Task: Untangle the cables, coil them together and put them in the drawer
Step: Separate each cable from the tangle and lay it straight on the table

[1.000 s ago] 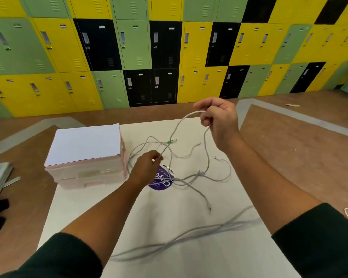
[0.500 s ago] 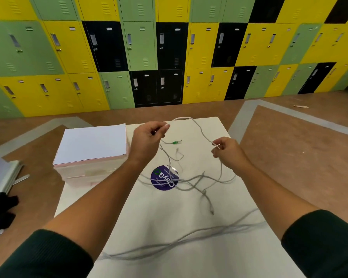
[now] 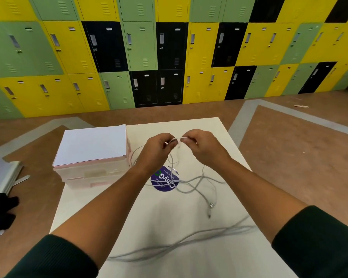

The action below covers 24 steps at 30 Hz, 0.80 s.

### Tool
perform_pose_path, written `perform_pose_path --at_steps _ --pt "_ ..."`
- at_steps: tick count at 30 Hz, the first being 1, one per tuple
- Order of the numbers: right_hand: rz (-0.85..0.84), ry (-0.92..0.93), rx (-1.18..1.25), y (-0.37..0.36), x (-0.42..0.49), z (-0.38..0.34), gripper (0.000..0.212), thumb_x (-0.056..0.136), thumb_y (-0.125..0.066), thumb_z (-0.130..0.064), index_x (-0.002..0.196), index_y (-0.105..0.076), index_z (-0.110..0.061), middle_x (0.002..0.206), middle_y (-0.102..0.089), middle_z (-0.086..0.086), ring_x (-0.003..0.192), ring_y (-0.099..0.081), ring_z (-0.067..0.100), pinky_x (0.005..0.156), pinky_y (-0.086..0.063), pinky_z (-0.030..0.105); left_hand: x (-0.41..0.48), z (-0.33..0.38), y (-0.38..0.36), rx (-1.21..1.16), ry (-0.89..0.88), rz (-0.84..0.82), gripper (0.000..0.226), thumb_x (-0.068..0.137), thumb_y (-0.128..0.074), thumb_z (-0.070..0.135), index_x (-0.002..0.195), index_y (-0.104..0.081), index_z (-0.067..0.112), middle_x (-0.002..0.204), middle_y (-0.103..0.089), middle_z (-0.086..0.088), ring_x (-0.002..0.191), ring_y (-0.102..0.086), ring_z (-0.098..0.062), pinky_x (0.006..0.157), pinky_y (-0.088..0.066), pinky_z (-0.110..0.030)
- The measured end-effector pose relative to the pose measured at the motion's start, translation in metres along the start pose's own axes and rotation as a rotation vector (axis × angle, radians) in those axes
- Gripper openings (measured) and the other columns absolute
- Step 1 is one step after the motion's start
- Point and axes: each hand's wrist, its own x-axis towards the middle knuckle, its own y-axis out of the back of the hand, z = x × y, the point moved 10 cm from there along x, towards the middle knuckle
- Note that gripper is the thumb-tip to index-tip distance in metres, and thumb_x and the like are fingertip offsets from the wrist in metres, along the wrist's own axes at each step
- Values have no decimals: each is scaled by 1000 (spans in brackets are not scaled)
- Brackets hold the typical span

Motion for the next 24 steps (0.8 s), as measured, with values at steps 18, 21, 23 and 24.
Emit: perform_pose_path --at_steps 18,21,23,24 --pt "493 -501 869 57 6 70 27 105 -39 -18 95 -64 -18 70 -59 1 78 -67 20 83 -54 49 -5 -62 -9 -170 286 -70 16 99 -58 19 97 -73 16 86 -73 -1 69 -69 -13 61 -48 -20" --pt "477 -553 1254 40 18 48 32 104 -30 -8 92 -59 -14 73 -58 8 79 -70 28 88 -50 51 -11 -43 -41 -201 234 -223 16 100 -55 15 94 -70 17 88 -73 5 72 -71 -8 60 -51 -22" --pt "441 -501 1353 37 28 27 31 104 -29 -7 91 -57 -13 79 -63 12 85 -71 31 89 -51 55 -15 -36 -54 -250 219 -231 21 101 -50 14 92 -68 19 95 -73 4 76 -72 -11 59 -51 -25" --pt "422 -475 1374 37 32 18 31 104 -29 -8 91 -57 -12 83 -65 14 86 -71 32 87 -52 55 -17 -32 -60 -292 228 -236 23 102 -47 15 93 -68 18 99 -73 2 78 -73 -14 60 -51 -26"
